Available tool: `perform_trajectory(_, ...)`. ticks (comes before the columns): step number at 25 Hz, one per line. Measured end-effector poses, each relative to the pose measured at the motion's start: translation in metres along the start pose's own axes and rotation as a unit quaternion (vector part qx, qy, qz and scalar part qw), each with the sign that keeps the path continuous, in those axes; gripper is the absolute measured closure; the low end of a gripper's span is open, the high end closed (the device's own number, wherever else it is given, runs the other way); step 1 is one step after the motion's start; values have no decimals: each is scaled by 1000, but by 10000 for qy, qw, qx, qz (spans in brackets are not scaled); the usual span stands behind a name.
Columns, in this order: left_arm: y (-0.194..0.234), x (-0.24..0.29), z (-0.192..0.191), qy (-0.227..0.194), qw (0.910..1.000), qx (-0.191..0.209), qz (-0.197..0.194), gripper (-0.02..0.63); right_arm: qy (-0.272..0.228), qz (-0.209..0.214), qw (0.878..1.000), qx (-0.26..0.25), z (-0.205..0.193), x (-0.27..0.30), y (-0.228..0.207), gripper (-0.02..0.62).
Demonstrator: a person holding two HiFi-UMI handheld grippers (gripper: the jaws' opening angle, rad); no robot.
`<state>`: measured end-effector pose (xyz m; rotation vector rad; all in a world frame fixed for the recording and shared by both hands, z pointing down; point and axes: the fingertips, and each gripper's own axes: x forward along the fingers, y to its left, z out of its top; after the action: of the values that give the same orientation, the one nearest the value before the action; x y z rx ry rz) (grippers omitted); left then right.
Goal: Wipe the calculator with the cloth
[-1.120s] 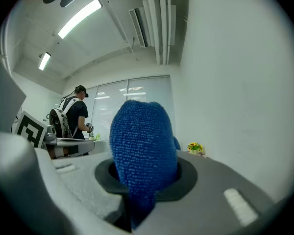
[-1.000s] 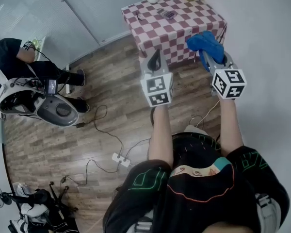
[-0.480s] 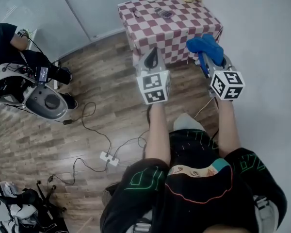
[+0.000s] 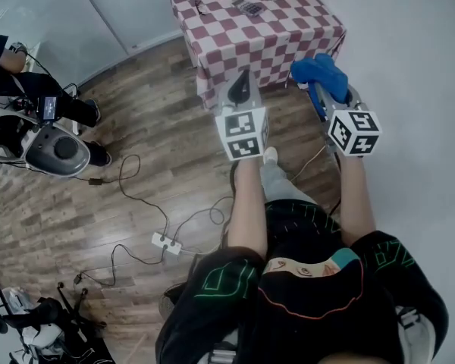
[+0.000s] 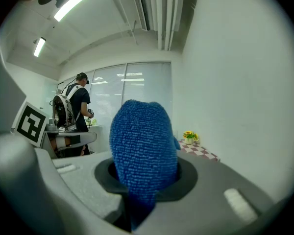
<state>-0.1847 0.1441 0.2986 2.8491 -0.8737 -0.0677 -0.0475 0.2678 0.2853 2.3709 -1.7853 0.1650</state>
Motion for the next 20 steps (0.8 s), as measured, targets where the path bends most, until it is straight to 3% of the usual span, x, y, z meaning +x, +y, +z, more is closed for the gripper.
perform_trajectory(7,16,35,-19,196,9996,-59,181,597,247,301,9992,112,-19,51,-5,495)
perform_trajectory(12,35,69,-45,563,9974,-168,420,597,317,433,9980,343,-19,101,-29,495)
perform_trajectory(20,38,151,-83,944,9942,-166,490,597,437,558,9963,491,-33,181,-76,495)
